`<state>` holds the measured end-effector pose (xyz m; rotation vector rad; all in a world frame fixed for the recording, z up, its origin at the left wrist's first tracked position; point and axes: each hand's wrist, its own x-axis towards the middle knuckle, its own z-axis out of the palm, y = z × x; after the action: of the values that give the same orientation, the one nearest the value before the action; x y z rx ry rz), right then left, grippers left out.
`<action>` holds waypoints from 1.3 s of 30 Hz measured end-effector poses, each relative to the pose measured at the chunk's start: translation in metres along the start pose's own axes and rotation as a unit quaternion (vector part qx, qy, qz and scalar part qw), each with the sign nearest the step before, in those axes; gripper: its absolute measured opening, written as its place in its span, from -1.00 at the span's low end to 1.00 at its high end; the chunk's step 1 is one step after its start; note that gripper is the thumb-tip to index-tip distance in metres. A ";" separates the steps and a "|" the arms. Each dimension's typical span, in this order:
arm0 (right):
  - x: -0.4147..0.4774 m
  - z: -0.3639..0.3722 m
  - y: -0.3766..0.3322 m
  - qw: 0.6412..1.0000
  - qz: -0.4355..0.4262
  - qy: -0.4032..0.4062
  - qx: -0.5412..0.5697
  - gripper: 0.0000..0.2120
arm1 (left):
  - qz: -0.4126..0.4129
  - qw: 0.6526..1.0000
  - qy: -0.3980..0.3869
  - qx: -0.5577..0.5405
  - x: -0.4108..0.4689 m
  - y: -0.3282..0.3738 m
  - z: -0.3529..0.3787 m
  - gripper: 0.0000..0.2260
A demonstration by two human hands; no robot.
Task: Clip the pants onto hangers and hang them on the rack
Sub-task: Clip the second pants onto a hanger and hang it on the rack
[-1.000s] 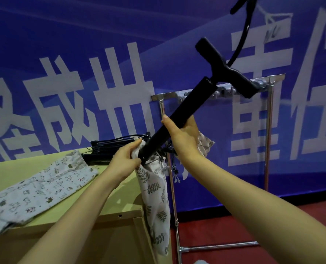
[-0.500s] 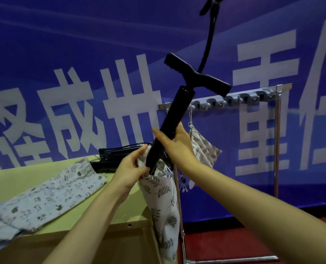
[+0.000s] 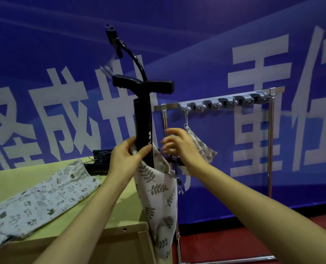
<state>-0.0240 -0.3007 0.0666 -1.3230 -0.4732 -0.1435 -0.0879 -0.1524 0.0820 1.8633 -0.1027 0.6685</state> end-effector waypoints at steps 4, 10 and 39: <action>-0.003 -0.024 0.022 0.969 -0.001 -0.008 -0.248 -0.68 | 0.023 0.999 0.013 -0.045 0.001 0.009 -0.007 -0.69; -0.012 -0.015 0.040 0.907 -0.054 -0.098 -0.407 -0.68 | 0.049 0.994 0.010 -0.093 -0.001 0.017 -0.010 -0.88; 0.007 -0.040 -0.005 0.842 0.234 -0.257 -0.414 -0.30 | 0.034 0.978 0.202 -0.028 0.002 -0.007 -0.014 -0.83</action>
<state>-0.0095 -0.3391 0.0669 -2.3175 -0.5425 0.4892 -0.0888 -0.1365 0.0806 1.6413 0.0795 1.0672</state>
